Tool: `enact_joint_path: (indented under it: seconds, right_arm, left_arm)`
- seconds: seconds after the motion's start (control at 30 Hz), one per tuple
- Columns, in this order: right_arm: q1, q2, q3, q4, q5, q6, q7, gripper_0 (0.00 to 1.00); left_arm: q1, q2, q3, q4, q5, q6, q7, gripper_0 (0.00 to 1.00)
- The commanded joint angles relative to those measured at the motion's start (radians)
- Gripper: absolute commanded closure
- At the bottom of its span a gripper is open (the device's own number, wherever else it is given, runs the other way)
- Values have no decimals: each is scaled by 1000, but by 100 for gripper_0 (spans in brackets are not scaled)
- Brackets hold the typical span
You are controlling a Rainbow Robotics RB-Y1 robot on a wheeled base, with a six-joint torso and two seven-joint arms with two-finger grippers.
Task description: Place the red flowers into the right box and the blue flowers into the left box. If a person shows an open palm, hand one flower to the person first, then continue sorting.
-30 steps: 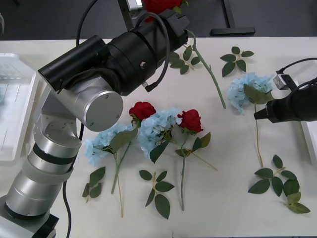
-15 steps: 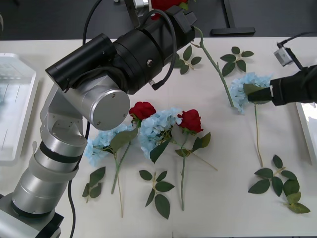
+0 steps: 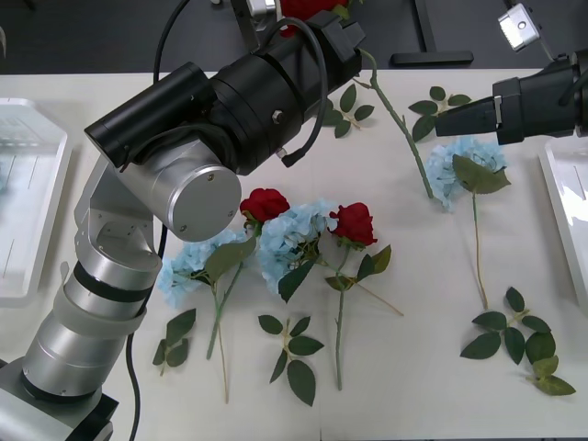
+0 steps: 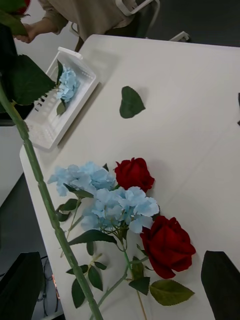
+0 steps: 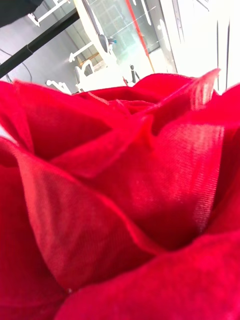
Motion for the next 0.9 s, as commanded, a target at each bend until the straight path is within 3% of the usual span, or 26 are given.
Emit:
enact_joint_path:
  seconds: [0.03,0.57,0.63,0.7,0.83,0.9]
  right_arm:
    - [-74,21,27,-27,-20,15,41,8]
    - [-48,101,50,-31,23,153,125,8]
    - [-46,116,50,-31,51,151,133,14]
    - [-45,128,50,-31,77,150,135,36]
    - [-34,131,50,-30,115,148,136,95]
    - [-26,131,49,-30,117,148,136,100]
  left_arm:
    - [-46,-27,-17,-16,-9,-16,50,100]
    - [-46,-27,-17,-16,-9,-16,50,100]
    - [-46,-27,-17,-16,-9,-16,50,100]
    - [-46,-27,-17,-16,-9,-16,50,100]
    - [-46,-27,-17,-16,-9,-16,50,100]
    - [-46,-27,-17,-16,-9,-16,50,100]
